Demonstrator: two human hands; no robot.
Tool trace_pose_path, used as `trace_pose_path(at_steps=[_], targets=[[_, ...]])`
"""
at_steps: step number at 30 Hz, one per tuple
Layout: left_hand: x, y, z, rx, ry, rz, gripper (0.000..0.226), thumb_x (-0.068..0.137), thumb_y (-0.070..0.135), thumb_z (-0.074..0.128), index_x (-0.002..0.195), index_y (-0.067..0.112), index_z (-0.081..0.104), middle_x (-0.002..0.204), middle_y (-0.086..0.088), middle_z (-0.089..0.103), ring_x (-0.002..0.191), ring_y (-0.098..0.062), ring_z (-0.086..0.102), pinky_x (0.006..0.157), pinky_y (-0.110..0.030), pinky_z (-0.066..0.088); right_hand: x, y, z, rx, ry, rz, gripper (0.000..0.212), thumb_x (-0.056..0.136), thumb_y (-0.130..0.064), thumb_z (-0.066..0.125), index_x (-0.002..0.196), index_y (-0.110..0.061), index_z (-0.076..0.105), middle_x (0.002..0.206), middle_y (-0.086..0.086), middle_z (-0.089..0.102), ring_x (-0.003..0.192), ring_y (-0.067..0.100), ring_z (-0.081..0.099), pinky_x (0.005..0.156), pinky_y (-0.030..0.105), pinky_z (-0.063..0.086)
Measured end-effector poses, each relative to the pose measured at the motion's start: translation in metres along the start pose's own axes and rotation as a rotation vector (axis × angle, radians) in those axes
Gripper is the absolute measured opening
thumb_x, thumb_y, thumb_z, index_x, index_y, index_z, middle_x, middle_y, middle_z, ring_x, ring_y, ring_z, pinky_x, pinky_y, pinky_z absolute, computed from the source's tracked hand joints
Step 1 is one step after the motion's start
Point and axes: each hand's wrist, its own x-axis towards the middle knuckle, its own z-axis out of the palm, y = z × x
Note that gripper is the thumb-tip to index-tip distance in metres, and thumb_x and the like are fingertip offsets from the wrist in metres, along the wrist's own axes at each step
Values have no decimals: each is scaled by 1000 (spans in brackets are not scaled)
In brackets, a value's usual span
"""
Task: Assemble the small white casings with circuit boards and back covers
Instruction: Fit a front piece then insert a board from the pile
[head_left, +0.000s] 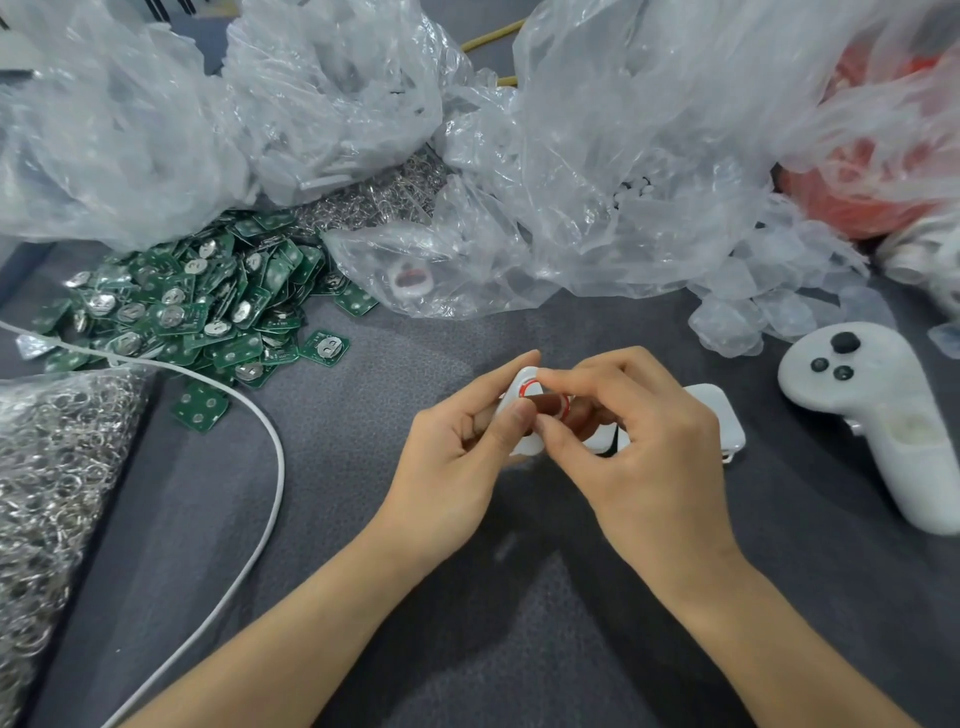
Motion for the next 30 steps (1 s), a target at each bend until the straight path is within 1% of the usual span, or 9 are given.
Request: trace_pose_path(at_steps=[3, 15, 19, 20, 22, 24, 26, 28, 30], targets=[[0, -1, 0, 21, 3, 12, 32, 88, 27, 50, 119, 27, 57, 94, 14, 74, 91, -2, 69, 74, -12, 51, -1, 0, 1, -15, 1, 0, 23, 73, -5, 80, 95, -11, 73, 85, -2, 59, 72, 5, 56, 68, 7, 44], [-1, -2, -1, 29, 35, 3, 28, 91, 31, 53, 116, 22, 62, 95, -1, 75, 94, -17, 71, 86, -36, 56, -2, 1, 3, -48, 0, -54, 22, 73, -6, 80, 94, -8, 74, 83, 1, 58, 72, 5, 52, 70, 5, 42], [-1, -2, -1, 67, 54, 5, 29, 90, 36, 54, 112, 21, 65, 83, 2, 75, 85, -8, 70, 77, -25, 56, -2, 0, 6, -40, 19, -104, 17, 75, -4, 78, 92, -5, 74, 82, 5, 58, 70, 7, 51, 68, 6, 41], [0, -2, -1, 46, 55, -7, 29, 89, 36, 54, 111, 21, 66, 84, 1, 75, 86, -11, 70, 79, -29, 56, -2, -1, 7, -41, 22, -120, 17, 76, -4, 78, 92, -5, 73, 82, 5, 57, 70, 6, 50, 68, 5, 40], [2, -4, -3, -69, 48, -58, 30, 86, 33, 56, 110, 18, 68, 91, -9, 74, 93, -27, 69, 85, -47, 55, -1, -1, 7, -21, 16, -129, 19, 76, -7, 78, 94, -6, 73, 84, 2, 55, 70, 3, 47, 70, 3, 38], [3, -3, -5, -181, 36, -93, 31, 84, 33, 58, 109, 19, 71, 98, -12, 73, 98, -29, 68, 85, -47, 55, 2, -2, 4, 90, -3, -44, 24, 75, -14, 77, 98, -12, 73, 88, -3, 55, 71, 4, 51, 72, 6, 40], [2, 0, -3, -275, -2, -80, 30, 85, 31, 58, 110, 18, 70, 105, -7, 72, 101, -23, 68, 80, -35, 57, 4, -2, -1, 296, -32, 129, 30, 75, -20, 78, 104, -24, 70, 89, -6, 58, 72, 8, 56, 71, 14, 45], [1, 2, 0, -347, -35, -62, 32, 87, 27, 55, 115, 14, 65, 113, -6, 70, 107, -23, 66, 81, -30, 56, 6, -1, -7, 452, -79, 255, 34, 74, -21, 80, 104, -32, 68, 85, -9, 63, 70, 8, 57, 68, 26, 51], [0, 3, 2, -377, -43, -61, 36, 87, 26, 54, 118, 11, 61, 116, -7, 69, 110, -24, 65, 82, -31, 56, 9, -1, -14, 500, -151, 297, 33, 73, -21, 80, 101, -32, 67, 80, -8, 66, 66, 4, 55, 65, 26, 53]])
